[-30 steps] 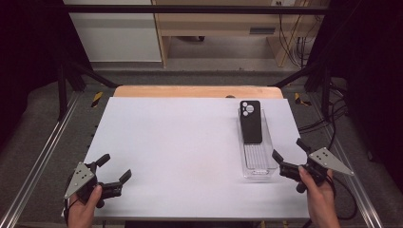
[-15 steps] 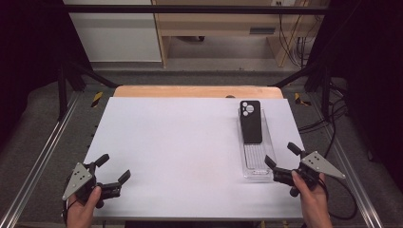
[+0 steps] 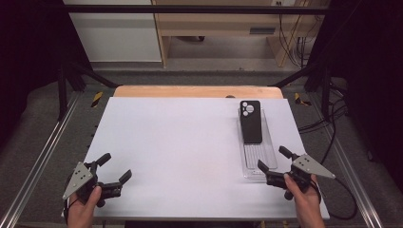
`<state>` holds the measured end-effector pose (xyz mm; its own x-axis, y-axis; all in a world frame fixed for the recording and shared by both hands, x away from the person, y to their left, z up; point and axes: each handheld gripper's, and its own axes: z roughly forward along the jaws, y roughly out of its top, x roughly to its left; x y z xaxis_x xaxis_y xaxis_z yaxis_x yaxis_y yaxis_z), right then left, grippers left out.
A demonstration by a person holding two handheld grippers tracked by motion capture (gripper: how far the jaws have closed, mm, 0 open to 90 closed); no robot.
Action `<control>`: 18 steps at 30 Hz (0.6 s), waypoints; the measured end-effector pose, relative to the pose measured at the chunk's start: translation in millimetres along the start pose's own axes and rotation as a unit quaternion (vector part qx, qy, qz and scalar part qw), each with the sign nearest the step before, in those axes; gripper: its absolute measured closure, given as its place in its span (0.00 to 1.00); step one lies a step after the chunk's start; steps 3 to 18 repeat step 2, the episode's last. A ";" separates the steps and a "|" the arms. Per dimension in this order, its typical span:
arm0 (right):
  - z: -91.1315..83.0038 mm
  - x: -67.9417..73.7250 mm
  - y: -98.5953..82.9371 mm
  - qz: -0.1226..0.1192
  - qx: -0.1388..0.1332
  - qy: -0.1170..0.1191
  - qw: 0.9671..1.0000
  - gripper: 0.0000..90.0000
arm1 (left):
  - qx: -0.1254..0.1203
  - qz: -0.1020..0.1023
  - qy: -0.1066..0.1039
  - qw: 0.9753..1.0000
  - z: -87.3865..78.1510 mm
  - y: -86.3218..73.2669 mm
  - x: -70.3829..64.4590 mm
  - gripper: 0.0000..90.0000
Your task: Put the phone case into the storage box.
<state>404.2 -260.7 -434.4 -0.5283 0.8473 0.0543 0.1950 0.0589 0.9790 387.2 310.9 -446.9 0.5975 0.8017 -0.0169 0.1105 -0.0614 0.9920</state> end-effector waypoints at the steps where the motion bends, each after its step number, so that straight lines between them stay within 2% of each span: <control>1: 0.3 2.3 -0.6 -0.004 0.003 0.003 1.000 0.05 | 0.000 0.001 -0.001 1.000 0.2 0.1 -0.2 0.02; 18: 0.7 3.9 -1.3 -0.007 0.006 0.006 1.000 0.05 | 0.001 0.001 -0.002 1.000 0.5 0.2 -0.4 0.02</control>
